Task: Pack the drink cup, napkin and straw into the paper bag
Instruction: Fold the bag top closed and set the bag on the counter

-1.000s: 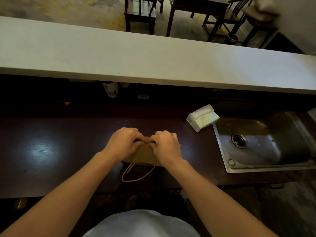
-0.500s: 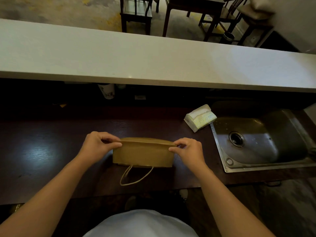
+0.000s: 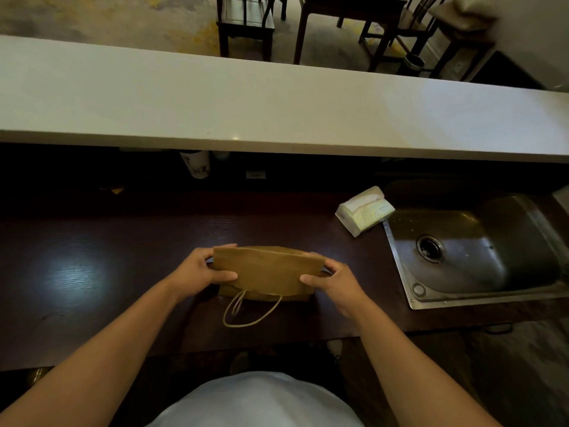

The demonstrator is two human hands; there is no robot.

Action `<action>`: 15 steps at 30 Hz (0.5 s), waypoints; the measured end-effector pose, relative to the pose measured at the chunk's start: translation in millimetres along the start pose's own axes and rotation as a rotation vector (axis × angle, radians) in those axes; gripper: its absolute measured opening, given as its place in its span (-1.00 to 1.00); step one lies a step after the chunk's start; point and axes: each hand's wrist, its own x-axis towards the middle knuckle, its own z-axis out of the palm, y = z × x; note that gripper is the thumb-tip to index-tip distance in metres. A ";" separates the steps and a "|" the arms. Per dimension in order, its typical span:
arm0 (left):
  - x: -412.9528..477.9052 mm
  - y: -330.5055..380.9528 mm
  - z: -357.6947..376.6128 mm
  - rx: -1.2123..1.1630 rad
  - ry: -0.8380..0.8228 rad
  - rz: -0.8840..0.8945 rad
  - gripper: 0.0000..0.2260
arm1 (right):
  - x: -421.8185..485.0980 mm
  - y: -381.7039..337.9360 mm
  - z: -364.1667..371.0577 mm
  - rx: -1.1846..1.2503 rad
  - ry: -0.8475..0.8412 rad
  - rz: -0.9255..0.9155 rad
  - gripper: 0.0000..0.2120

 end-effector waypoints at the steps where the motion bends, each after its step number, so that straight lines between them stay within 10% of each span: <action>1: 0.6 0.0 0.5 -0.023 -0.010 -0.001 -0.46 | 0.3 -0.2 -0.3 0.010 -0.007 -0.003 -0.59; 15: -4.0 76.8 -8.1 0.015 0.092 0.126 -0.66 | 3.8 -83.5 10.3 -0.143 0.067 -0.378 -0.85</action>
